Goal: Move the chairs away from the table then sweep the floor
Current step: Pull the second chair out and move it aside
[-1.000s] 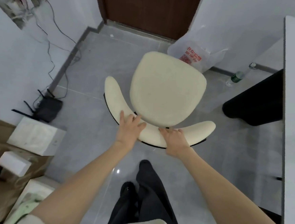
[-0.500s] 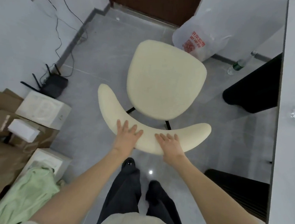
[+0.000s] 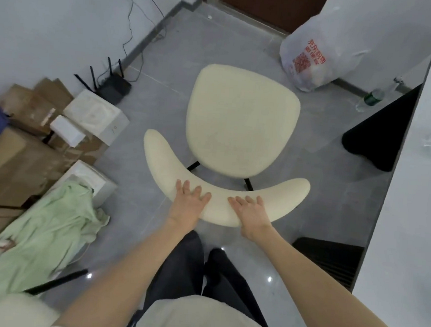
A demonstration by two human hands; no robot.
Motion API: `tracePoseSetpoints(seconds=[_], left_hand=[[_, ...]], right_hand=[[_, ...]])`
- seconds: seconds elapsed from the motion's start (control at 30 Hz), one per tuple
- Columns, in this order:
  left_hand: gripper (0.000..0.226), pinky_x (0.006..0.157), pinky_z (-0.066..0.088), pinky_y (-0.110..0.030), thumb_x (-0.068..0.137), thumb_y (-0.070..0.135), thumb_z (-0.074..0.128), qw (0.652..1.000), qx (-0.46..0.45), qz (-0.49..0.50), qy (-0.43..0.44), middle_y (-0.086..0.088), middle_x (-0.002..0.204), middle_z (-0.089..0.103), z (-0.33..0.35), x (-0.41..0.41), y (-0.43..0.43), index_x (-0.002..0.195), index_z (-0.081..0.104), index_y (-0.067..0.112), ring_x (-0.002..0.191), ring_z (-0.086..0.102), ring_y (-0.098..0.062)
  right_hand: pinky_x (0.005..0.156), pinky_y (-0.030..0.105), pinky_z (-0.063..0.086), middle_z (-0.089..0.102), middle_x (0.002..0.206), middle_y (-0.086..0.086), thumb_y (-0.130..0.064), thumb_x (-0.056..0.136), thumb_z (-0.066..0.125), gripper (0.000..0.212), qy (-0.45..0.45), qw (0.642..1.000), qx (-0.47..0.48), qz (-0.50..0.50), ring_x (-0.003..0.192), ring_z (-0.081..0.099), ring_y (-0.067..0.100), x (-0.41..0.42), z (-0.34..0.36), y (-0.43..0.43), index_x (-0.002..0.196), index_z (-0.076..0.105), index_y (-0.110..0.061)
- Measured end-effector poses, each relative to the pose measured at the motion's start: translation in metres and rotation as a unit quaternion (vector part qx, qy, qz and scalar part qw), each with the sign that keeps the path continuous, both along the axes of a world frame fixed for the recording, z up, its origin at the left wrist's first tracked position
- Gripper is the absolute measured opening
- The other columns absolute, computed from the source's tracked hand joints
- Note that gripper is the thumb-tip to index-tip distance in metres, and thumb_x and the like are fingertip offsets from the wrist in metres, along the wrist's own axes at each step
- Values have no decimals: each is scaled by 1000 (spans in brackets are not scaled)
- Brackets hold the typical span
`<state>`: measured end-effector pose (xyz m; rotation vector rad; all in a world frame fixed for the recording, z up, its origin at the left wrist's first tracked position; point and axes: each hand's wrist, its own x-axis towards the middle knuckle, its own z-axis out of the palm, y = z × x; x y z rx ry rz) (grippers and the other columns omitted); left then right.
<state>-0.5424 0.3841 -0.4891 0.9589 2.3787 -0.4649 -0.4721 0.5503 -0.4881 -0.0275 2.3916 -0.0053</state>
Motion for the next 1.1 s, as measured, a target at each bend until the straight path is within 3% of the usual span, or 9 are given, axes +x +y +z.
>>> tracePoseSetpoints(seconds=[0.3,0.77,1.1], left_hand=[[63,116,0,-61,93,27,50,1000,-6,21,-21,-8,151,30,18,74,-44,149,20,25,142,14,-46],[74,114,3,-62,88,29,58,998,-13,-60,-11,-8,148,34,17,184,-142,149,18,26,140,17,-45],[73,114,4,-62,86,33,59,998,11,-61,3,-8,143,40,16,273,-178,148,22,25,138,22,-45]], right_hand=[[118,46,14,31,152,3,-14,84,62,85,-19,1000,-19,-5,139,30,28,74,15,-48,152,12,-18],[114,41,24,41,144,-1,-10,81,59,83,-12,998,-26,-56,129,42,24,206,18,-149,151,15,-21],[110,38,28,48,139,-1,-12,80,61,79,-6,998,-20,-52,128,46,23,290,20,-181,148,22,-22]])
